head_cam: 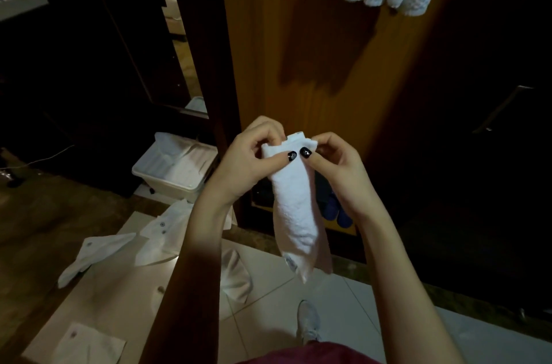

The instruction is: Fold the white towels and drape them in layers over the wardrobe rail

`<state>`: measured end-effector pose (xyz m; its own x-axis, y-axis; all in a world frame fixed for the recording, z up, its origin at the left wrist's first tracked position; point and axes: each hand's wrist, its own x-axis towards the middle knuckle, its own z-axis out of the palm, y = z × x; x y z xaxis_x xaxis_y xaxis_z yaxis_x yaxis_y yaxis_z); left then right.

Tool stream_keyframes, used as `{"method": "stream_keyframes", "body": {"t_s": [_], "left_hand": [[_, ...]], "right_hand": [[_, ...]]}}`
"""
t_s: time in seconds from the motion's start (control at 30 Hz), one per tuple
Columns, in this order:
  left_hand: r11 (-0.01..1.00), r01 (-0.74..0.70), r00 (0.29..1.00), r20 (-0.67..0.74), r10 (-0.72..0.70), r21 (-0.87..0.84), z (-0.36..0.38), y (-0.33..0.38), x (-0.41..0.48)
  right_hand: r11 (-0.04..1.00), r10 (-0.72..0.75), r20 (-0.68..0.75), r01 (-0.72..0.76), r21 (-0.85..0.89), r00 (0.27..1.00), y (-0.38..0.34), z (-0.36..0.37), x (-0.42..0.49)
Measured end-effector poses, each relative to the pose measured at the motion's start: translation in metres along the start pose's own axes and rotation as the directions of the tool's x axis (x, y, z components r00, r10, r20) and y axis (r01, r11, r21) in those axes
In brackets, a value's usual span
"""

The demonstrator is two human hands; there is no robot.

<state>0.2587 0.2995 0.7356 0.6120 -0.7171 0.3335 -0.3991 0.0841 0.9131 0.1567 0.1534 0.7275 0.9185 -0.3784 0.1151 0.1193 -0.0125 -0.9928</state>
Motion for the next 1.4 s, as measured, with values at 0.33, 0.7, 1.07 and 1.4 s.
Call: {"method": "stream_keyframes", "body": {"t_s": [0.33,0.7,1.07,1.4], "left_hand": [[0.976,0.02,0.997,-0.073,-0.036,-0.217,0.012,0.013,0.014],[0.996,-0.082,0.931,-0.354,0.085,0.023,0.023,0.035,0.114],[0.977,-0.088,0.875,-0.485,-0.017,-0.193,0.036,0.036,0.193],[0.859,-0.167,0.843,-0.522,-0.13,-0.483,0.05,0.033,0.243]], "right_hand": [[0.985,-0.163,-0.36,0.135,-0.104,0.919,-0.025,0.005,0.028],[0.941,-0.247,-0.377,0.127,-0.314,0.893,-0.021,-0.025,0.042],[0.895,-0.066,-0.474,-0.158,-0.417,0.878,0.033,-0.066,0.073],[0.799,-0.138,-0.529,-0.222,-0.56,0.838,0.051,-0.106,0.114]]}}
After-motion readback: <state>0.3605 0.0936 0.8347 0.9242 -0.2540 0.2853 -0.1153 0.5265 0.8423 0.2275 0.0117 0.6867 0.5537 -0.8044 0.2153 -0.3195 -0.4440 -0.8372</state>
